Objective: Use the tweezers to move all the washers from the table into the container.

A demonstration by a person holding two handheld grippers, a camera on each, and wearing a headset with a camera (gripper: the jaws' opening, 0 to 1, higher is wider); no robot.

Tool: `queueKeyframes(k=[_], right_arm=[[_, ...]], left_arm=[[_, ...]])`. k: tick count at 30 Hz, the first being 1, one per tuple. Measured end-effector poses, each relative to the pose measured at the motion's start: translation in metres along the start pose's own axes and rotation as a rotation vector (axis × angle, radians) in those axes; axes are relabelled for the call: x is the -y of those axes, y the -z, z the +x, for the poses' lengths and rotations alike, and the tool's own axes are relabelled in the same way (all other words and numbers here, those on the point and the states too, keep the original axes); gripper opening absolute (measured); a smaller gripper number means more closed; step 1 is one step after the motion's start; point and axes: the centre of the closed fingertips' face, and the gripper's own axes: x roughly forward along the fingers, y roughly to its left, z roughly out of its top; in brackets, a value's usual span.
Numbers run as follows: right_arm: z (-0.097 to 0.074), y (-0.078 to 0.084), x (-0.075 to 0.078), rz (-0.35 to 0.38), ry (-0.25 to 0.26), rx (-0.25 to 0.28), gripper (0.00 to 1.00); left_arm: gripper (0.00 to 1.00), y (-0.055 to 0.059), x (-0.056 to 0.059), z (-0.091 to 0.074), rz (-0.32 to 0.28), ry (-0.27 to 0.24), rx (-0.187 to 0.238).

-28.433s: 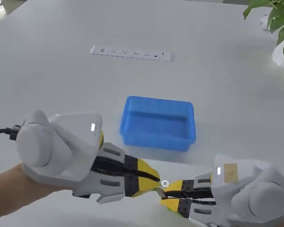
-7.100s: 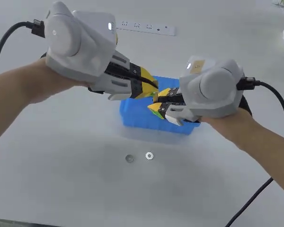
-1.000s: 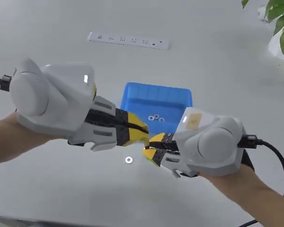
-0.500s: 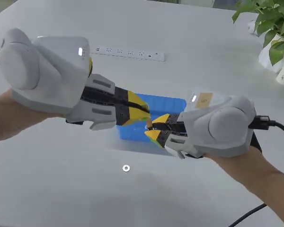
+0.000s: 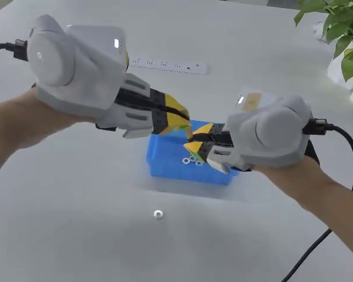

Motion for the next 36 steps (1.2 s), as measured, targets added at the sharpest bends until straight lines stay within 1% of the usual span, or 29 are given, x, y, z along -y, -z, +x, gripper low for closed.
queueKeyframes(k=[4, 8, 10, 11, 14, 21, 25, 28, 33, 36], right_arm=[[0.011, 0.007, 0.002, 0.007, -0.01, -0.019, 0.1], [0.02, 0.014, 0.004, 0.047, -0.019, -0.03, 0.1], [0.024, 0.018, 0.006, 0.07, -0.015, -0.043, 0.1], [0.026, 0.02, 0.004, 0.082, -0.022, -0.048, 0.1], [0.03, 0.024, 0.004, 0.092, -0.026, -0.056, 0.1], [0.035, 0.026, 0.006, 0.118, -0.028, -0.066, 0.11], [0.035, 0.027, 0.007, 0.118, -0.018, -0.078, 0.12], [0.032, 0.027, 0.007, 0.125, -0.017, -0.076, 0.12], [0.027, 0.024, 0.007, 0.12, -0.011, -0.072, 0.11], [0.024, 0.02, 0.004, 0.109, -0.022, -0.062, 0.12]], left_arm=[[0.05, 0.014, -0.008, 0.005, -0.015, -0.002, -0.028], [0.05, 0.026, -0.013, 0.01, -0.036, -0.005, -0.045], [0.05, 0.031, -0.014, 0.012, -0.055, -0.006, -0.039], [0.05, 0.033, -0.015, 0.013, -0.067, -0.007, -0.036], [0.05, 0.039, -0.018, 0.014, -0.081, -0.014, -0.04], [0.05, 0.044, -0.021, 0.015, -0.097, -0.013, -0.043], [0.05, 0.045, -0.02, 0.015, -0.093, -0.007, -0.048], [0.05, 0.045, -0.019, 0.016, -0.087, -0.004, -0.054], [0.05, 0.041, -0.015, 0.014, -0.073, 0.004, -0.052], [0.05, 0.037, -0.011, 0.009, -0.061, 0.008, -0.054]])
